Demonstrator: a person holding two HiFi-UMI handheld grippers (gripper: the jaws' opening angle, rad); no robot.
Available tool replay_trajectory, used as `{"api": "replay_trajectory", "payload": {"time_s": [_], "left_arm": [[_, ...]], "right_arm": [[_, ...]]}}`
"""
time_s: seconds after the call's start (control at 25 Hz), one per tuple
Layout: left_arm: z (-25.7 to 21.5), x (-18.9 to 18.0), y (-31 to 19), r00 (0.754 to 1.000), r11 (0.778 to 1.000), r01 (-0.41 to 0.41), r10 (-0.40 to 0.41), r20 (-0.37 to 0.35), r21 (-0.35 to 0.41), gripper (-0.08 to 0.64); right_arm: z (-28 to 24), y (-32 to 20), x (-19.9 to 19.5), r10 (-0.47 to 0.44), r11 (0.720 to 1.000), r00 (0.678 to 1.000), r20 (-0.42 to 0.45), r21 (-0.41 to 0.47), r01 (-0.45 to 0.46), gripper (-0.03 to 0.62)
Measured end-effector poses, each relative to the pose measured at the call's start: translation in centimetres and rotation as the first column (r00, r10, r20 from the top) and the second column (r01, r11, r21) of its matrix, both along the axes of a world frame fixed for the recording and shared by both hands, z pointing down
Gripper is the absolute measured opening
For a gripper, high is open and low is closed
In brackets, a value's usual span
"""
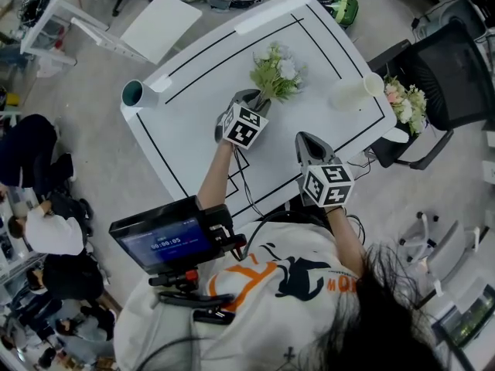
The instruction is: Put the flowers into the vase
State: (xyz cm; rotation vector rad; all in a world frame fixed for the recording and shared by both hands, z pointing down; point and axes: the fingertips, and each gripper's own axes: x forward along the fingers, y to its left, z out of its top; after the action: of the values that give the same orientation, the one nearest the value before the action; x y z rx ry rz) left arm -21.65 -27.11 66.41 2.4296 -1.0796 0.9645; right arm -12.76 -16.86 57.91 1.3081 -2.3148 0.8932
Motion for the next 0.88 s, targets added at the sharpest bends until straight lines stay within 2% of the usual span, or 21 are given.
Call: {"api": "replay_trajectory", "payload": {"time_s": [0.2, 0.36, 0.64, 0.88], "left_arm": [[1.1, 1.0, 0.1, 0.999, 0.998, 0.044, -0.044, -0.003, -0.049, 0.106], [0.4, 0.7, 0.0, 0.995, 0.993, 0.094, -0.096, -0.033, -0.074, 0.089], [-1.4, 1.0, 0.5, 0.975, 0.980, 0.195, -0.199, -0.095, -0.051, 0.072], [-3.5, 2.4, 1.3, 0.946, 0.962, 0.272, -0.275, -0.173, -0.040, 0.066]], "right_arm": [[0.6, -0.2, 1.9, -0.007, 1.000, 1.000, 0.010, 0.003, 0.007, 0.012], [0.1, -0.9, 2.1, -0.019, 1.000, 1.000, 0.013, 0.007, 0.019, 0.012], [-0.6, -1.5, 3.6, -0.045, 0.999, 0.999, 0.024, 0.018, 0.045, 0.012], [-0.6, -1.9, 5.5, -0.062, 0.998, 0.998, 0.033, 0.024, 0.061, 0.012]]}}
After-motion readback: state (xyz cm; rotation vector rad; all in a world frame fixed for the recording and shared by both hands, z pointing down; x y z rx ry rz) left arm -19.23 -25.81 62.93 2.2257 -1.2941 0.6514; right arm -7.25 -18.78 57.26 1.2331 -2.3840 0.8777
